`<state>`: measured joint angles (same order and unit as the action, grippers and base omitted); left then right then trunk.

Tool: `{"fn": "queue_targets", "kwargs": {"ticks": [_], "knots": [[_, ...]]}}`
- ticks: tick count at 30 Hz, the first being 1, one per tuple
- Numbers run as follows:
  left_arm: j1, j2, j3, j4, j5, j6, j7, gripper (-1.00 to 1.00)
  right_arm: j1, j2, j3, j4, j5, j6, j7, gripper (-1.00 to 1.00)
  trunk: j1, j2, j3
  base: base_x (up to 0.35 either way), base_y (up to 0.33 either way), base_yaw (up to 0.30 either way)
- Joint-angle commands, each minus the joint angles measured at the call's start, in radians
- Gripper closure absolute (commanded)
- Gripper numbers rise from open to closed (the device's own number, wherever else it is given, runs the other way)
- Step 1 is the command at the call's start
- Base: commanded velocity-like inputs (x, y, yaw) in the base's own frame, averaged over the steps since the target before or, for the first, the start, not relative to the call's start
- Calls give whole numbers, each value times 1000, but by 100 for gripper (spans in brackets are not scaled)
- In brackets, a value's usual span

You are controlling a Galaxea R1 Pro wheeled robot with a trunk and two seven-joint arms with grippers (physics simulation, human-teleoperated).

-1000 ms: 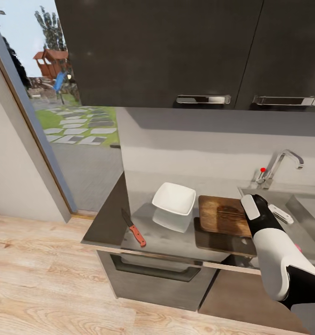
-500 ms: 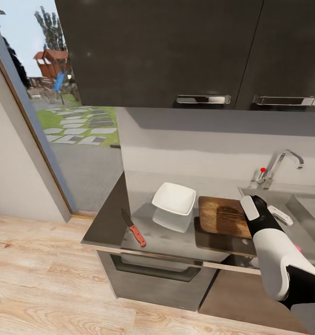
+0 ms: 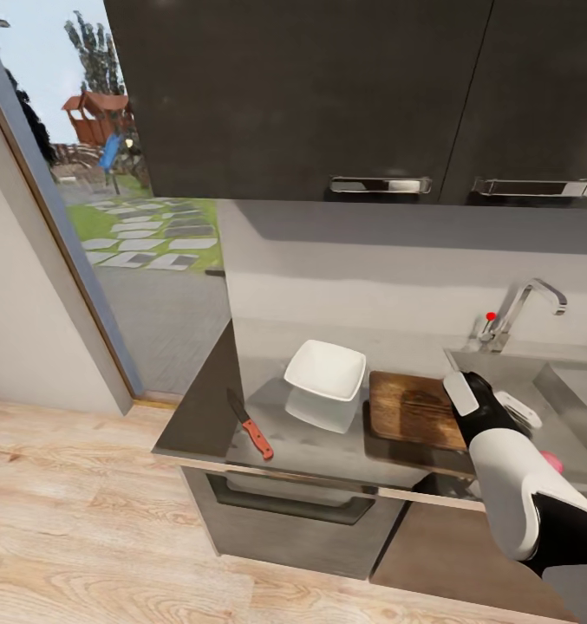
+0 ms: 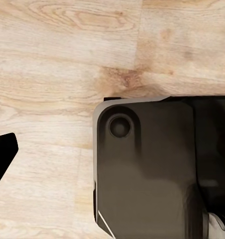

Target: In the kitchen, take the Vidalia onion out of the sink, dice it on the chopping board with the paring knife, put the diced onion into the bowl on the countertop, then place both the paring knife and the chopping board into the sink.

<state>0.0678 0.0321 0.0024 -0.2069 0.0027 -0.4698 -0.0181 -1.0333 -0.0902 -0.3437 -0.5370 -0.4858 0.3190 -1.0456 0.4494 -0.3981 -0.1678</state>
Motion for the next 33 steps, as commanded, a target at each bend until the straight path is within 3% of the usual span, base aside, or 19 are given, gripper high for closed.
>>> {"fn": "queue_targets", "kwargs": {"ticks": [1, 18, 19, 33], "knots": [[0, 0, 0, -2, 0, -1, -2, -100, -1, 0, 0, 2, -2, 4, -3, 100, 1, -2, -2, 0, 0, 0], [0, 0, -1, -1, 0, -1, -2, -100, -1, 0, 0, 7, -3, -6, -2, 100, 1, -2, -2, 0, 0, 0], [0, 0, 0, -1, 0, -1, -2, -100, 0, 0, 0, 6, -3, -6, -2, -100, 1, -2, -2, 0, 0, 0], [0, 0, 0, -1, 0, -1, -2, -100, 0, 4, 4, 4, -8, -12, -10, -100, 1, -2, -2, 0, 0, 0]]}}
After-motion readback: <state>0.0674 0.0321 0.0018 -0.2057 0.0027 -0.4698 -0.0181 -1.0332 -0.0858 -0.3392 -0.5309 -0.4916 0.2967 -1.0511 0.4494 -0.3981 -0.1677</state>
